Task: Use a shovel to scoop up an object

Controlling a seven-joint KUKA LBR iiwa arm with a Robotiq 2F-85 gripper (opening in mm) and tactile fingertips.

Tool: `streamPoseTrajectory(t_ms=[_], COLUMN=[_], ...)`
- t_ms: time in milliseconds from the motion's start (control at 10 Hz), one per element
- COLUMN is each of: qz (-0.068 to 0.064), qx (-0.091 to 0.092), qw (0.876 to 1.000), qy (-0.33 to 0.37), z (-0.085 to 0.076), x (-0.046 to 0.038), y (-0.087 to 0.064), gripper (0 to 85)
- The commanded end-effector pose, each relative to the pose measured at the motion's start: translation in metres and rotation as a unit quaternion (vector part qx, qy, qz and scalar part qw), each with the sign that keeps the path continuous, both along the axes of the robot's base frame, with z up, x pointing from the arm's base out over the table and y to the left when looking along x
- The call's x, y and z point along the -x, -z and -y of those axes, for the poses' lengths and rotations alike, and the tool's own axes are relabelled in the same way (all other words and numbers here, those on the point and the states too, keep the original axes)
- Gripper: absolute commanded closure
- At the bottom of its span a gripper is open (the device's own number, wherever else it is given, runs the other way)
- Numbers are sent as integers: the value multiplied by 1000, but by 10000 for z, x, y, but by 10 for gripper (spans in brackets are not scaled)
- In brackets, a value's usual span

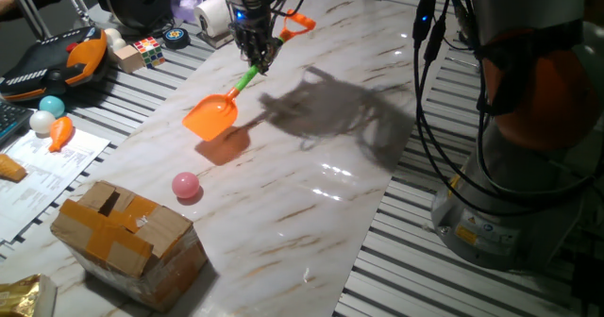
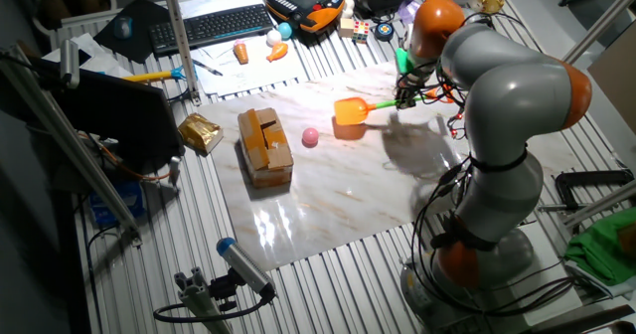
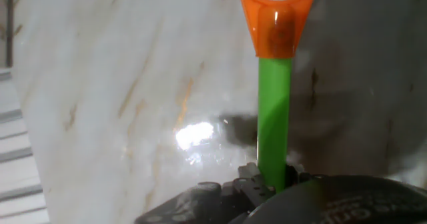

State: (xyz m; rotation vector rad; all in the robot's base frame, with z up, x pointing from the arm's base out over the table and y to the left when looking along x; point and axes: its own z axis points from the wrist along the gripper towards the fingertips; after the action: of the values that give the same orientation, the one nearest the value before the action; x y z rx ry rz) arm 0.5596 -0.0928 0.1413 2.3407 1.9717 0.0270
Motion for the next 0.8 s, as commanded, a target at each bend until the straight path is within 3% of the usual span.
streamPoseTrajectory(t_ms=[0,200,500,700], qz=[4,7,16,10], qx=[2,9,37,48], qw=[1000,1000,999,997], qy=[-5,-6,-35,-51], z=[-34,-132,-237,-306], x=[13,19,4,23], y=[-16,-41,4,103], gripper=[843,843,843,843])
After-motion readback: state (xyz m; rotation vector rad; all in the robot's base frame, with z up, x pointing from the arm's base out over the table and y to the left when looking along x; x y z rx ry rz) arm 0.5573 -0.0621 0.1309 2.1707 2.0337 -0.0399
